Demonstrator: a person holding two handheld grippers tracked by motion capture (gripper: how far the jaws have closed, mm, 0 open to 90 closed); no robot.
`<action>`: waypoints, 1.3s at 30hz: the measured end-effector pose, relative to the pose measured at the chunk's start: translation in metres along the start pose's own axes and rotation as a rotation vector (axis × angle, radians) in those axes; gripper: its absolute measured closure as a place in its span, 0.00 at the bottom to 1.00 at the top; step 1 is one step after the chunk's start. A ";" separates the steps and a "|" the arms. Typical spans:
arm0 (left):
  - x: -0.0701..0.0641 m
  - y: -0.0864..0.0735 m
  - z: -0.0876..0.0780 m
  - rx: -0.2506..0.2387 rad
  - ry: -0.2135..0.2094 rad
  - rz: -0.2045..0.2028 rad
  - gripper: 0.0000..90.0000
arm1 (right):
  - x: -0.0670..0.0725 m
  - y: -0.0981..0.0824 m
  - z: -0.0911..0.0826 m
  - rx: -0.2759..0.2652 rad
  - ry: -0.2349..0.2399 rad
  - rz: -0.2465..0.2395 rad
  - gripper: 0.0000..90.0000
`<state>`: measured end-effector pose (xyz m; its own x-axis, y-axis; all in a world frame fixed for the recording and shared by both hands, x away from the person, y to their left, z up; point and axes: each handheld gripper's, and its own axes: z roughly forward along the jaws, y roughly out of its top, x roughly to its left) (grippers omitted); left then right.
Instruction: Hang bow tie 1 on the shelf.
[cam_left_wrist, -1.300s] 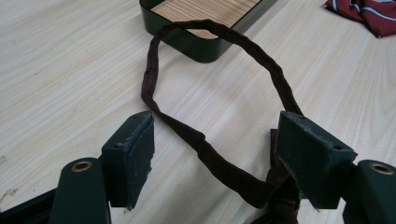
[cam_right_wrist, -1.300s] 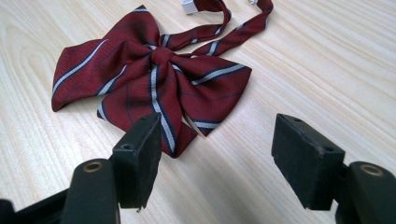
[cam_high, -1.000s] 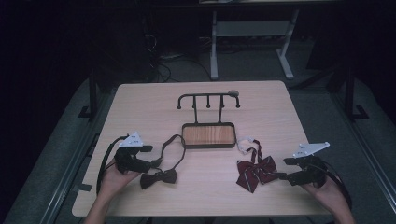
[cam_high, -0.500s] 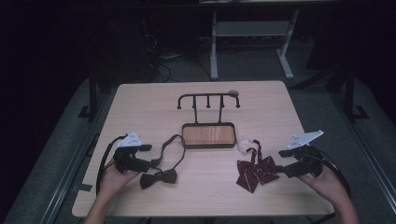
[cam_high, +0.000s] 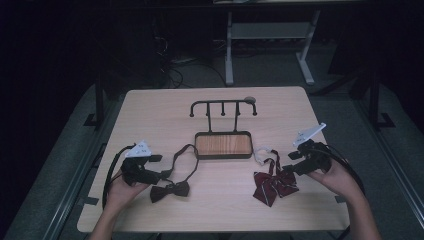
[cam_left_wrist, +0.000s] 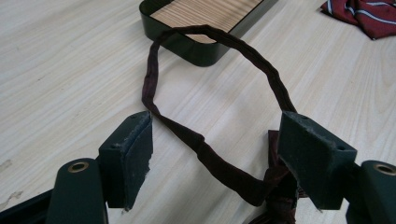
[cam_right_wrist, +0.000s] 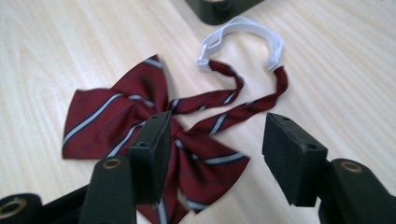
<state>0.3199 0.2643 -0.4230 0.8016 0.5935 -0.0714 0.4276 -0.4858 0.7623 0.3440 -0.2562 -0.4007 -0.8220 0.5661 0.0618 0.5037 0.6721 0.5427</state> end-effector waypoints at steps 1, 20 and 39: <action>0.000 0.000 -0.001 -0.003 -0.001 -0.003 0.30 | -0.002 0.002 0.001 -0.003 0.007 0.007 0.48; 0.005 -0.001 -0.003 -0.004 0.013 -0.027 0.29 | -0.021 0.026 0.018 0.075 0.026 0.012 0.54; 0.003 0.001 -0.002 -0.004 0.007 -0.025 0.27 | -0.042 0.043 0.050 0.163 -0.004 0.034 0.62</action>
<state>0.3217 0.2667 -0.4211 0.7877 0.6099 -0.0865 0.4462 -0.4681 0.7627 0.4135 -0.2275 -0.4217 -0.8027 0.5918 0.0740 0.5679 0.7207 0.3976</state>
